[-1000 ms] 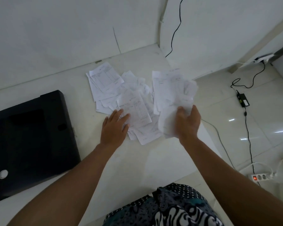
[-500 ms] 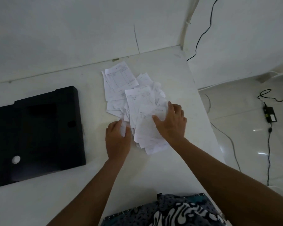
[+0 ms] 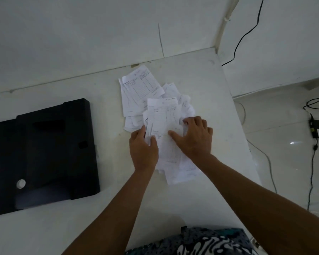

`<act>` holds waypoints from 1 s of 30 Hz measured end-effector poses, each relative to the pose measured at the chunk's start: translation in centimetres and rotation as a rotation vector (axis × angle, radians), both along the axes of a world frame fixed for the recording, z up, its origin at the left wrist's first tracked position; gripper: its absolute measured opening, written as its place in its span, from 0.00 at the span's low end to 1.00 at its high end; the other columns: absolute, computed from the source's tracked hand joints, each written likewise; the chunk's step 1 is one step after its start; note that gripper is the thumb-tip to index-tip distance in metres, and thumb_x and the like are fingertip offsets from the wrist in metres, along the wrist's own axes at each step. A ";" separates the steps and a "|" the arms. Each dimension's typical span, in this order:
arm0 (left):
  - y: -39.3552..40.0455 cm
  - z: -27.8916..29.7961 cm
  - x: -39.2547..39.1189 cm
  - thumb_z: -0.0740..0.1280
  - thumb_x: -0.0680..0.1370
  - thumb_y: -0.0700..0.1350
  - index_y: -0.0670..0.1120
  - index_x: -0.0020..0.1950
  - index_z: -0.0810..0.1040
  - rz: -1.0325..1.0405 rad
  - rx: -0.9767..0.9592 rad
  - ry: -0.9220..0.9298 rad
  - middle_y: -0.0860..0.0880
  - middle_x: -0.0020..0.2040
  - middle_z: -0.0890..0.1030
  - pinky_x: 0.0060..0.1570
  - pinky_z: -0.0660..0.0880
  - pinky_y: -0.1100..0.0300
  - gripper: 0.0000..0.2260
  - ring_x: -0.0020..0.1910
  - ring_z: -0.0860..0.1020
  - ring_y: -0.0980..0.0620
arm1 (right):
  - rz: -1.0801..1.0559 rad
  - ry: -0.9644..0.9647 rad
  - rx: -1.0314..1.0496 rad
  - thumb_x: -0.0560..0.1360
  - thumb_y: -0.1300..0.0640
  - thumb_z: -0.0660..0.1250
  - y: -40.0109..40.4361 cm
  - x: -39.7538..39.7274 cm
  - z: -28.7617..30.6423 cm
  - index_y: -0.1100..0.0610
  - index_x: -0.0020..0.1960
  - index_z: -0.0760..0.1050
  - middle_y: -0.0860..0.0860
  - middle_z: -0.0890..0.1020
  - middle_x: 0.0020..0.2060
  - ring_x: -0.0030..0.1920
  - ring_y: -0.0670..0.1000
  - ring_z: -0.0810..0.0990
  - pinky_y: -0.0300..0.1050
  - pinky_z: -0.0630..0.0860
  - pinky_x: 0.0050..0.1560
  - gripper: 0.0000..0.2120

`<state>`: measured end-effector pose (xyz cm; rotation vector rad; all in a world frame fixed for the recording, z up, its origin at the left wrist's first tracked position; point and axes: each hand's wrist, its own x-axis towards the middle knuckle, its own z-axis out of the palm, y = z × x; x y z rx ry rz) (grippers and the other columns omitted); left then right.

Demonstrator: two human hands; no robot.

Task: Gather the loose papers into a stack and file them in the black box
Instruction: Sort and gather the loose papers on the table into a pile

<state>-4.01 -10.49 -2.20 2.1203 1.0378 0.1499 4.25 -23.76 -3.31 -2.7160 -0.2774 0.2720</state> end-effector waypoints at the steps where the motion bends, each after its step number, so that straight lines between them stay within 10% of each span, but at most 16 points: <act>1: -0.1 -0.2 0.0 0.68 0.78 0.41 0.43 0.72 0.73 -0.001 0.011 0.003 0.45 0.65 0.76 0.63 0.71 0.60 0.21 0.64 0.75 0.47 | -0.044 -0.016 0.002 0.69 0.29 0.67 0.0 -0.3 -0.1 0.51 0.59 0.73 0.49 0.76 0.55 0.56 0.53 0.74 0.51 0.70 0.56 0.30; 13: 1.4 0.6 2.3 0.67 0.79 0.42 0.45 0.67 0.79 0.313 -0.116 -0.065 0.49 0.57 0.83 0.51 0.68 0.71 0.16 0.52 0.79 0.57 | -0.140 -0.040 0.159 0.75 0.39 0.67 0.3 -1.0 -0.2 0.52 0.54 0.77 0.48 0.78 0.52 0.54 0.52 0.76 0.48 0.69 0.54 0.17; 21: 3.6 1.4 4.7 0.67 0.80 0.42 0.47 0.66 0.80 0.241 -0.087 -0.137 0.50 0.58 0.84 0.41 0.68 0.81 0.14 0.49 0.79 0.60 | -0.007 0.051 0.163 0.79 0.53 0.64 1.7 0.0 0.5 0.52 0.67 0.74 0.53 0.75 0.61 0.61 0.57 0.74 0.53 0.69 0.61 0.17; 24: 3.4 2.0 4.7 0.64 0.82 0.44 0.48 0.73 0.73 0.195 -0.105 -0.134 0.50 0.67 0.79 0.46 0.68 0.83 0.18 0.59 0.79 0.57 | -0.046 0.063 0.138 0.80 0.44 0.62 1.4 0.4 0.7 0.51 0.74 0.68 0.52 0.74 0.64 0.64 0.55 0.73 0.53 0.68 0.62 0.24; 27: 2.2 1.2 1.8 0.63 0.82 0.46 0.45 0.75 0.70 0.077 0.018 -0.058 0.47 0.70 0.76 0.62 0.74 0.63 0.20 0.66 0.76 0.50 | -0.053 0.033 0.031 0.71 0.29 0.65 -0.2 -0.5 0.4 0.53 0.73 0.68 0.52 0.74 0.64 0.63 0.54 0.72 0.53 0.69 0.61 0.39; 30: 0.7 -0.3 -1.4 0.66 0.80 0.46 0.44 0.72 0.74 -0.013 0.075 0.041 0.45 0.65 0.78 0.64 0.74 0.52 0.20 0.64 0.76 0.47 | -0.028 -0.020 -0.020 0.70 0.30 0.67 -0.9 -1.7 -0.4 0.50 0.64 0.73 0.50 0.76 0.58 0.58 0.54 0.74 0.52 0.68 0.57 0.32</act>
